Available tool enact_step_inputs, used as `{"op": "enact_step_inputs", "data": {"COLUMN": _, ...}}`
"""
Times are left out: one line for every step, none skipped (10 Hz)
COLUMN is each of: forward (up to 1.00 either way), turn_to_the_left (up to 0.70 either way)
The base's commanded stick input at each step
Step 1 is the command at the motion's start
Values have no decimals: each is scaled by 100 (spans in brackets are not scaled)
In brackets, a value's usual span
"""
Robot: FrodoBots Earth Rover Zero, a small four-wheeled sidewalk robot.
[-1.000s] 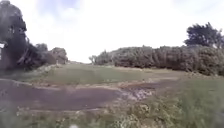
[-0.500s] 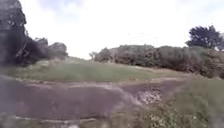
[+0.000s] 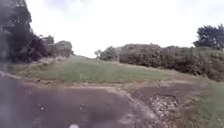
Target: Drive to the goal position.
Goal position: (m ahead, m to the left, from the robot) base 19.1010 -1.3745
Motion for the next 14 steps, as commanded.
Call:
{"op": "enact_step_inputs", "data": {"forward": 85, "turn_to_the_left": 0}}
{"op": "enact_step_inputs", "data": {"forward": 85, "turn_to_the_left": -1}}
{"op": "enact_step_inputs", "data": {"forward": 85, "turn_to_the_left": -17}}
{"op": "enact_step_inputs", "data": {"forward": 85, "turn_to_the_left": -34}}
{"op": "enact_step_inputs", "data": {"forward": 85, "turn_to_the_left": -34}}
{"op": "enact_step_inputs", "data": {"forward": 85, "turn_to_the_left": -34}}
{"op": "enact_step_inputs", "data": {"forward": 85, "turn_to_the_left": -34}}
{"op": "enact_step_inputs", "data": {"forward": 85, "turn_to_the_left": -34}}
{"op": "enact_step_inputs", "data": {"forward": 85, "turn_to_the_left": -34}}
{"op": "enact_step_inputs", "data": {"forward": 85, "turn_to_the_left": -34}}
{"op": "enact_step_inputs", "data": {"forward": 85, "turn_to_the_left": -34}}
{"op": "enact_step_inputs", "data": {"forward": 85, "turn_to_the_left": -34}}
{"op": "enact_step_inputs", "data": {"forward": 85, "turn_to_the_left": -34}}
{"op": "enact_step_inputs", "data": {"forward": 85, "turn_to_the_left": -34}}
